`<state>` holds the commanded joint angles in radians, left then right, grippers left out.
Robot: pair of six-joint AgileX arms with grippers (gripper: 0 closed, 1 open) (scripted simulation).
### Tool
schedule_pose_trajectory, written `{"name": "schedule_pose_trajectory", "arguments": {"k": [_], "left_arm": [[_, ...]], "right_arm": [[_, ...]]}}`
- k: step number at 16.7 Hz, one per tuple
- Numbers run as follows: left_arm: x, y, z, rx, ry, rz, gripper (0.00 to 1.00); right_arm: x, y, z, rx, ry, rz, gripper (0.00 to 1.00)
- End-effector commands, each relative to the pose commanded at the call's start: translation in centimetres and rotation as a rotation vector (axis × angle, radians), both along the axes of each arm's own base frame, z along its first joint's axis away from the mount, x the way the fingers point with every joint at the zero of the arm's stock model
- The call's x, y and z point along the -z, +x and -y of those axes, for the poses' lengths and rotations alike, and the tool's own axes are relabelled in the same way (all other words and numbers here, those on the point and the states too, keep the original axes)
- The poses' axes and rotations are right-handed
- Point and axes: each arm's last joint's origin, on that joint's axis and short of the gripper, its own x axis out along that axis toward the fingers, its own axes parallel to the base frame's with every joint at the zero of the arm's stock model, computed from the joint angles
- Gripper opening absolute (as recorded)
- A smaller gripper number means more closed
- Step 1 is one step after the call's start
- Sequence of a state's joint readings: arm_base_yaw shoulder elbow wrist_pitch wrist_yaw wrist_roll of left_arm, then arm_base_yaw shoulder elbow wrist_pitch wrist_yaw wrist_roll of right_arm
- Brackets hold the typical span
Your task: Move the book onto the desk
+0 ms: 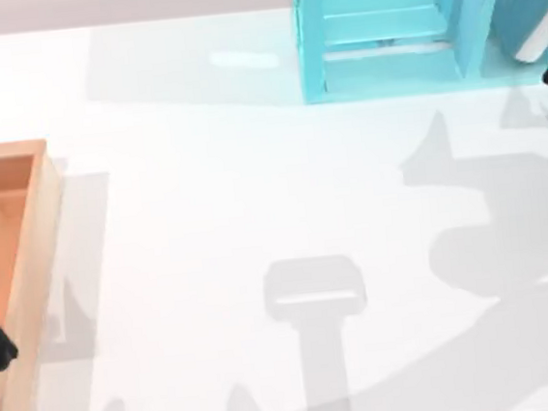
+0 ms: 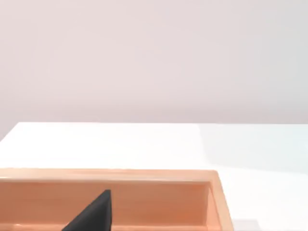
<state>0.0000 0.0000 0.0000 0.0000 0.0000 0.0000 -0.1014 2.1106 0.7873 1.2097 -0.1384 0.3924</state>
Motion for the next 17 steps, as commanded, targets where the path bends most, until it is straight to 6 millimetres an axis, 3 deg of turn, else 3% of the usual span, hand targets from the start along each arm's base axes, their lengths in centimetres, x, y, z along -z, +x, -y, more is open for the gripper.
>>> {"name": "schedule_pose_trajectory", "arguments": {"k": [4, 13, 17], "left_arm": [[0.0, 0.0, 0.0, 0.0, 0.0, 0.0, 1.0], [0.0, 0.0, 0.0, 0.0, 0.0, 0.0, 1.0], [0.0, 0.0, 0.0, 0.0, 0.0, 0.0, 1.0]], "right_arm": [[0.2, 0.8, -0.2, -0.001, 0.0, -0.003, 1.0], [1.1, 9.3, -0.5, 0.0, 0.0, 0.002, 1.0], [1.1, 9.9, -0.6, 0.0, 0.0, 0.0, 1.0]]}}
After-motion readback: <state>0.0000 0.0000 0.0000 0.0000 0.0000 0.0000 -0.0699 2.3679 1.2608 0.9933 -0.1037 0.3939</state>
